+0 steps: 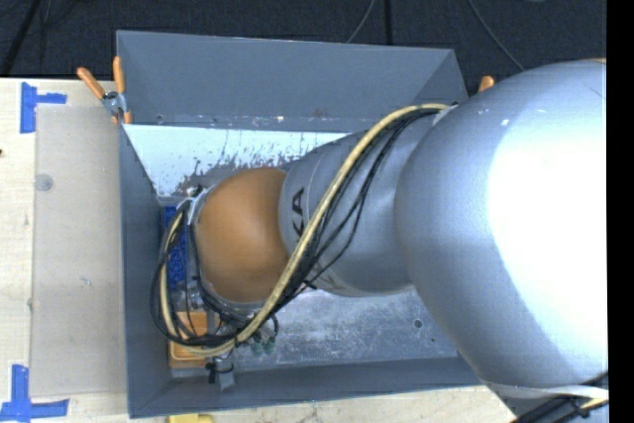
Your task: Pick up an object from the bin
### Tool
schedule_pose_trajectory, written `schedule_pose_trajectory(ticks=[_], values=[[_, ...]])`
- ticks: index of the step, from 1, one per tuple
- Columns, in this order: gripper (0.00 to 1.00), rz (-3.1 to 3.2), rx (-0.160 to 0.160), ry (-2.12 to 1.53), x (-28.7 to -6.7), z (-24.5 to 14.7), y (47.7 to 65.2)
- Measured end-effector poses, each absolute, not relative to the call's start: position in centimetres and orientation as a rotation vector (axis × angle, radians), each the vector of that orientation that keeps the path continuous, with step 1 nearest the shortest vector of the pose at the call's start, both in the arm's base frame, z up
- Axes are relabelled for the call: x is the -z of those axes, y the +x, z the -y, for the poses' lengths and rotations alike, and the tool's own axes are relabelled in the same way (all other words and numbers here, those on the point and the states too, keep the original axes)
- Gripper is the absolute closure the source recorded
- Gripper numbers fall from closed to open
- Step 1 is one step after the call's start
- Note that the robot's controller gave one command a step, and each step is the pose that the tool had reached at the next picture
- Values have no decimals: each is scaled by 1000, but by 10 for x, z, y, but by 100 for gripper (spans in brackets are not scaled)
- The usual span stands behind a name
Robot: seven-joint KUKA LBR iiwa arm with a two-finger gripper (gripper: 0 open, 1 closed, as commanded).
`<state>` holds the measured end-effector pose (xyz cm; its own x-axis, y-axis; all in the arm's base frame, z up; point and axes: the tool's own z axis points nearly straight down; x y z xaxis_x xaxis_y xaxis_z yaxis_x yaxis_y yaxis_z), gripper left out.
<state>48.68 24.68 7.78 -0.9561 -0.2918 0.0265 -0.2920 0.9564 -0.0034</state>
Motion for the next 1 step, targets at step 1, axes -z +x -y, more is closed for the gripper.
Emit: schedule_pose_trajectory(ticks=[1], values=[[100, 3095, -2, 473, -202, -246, 487]])
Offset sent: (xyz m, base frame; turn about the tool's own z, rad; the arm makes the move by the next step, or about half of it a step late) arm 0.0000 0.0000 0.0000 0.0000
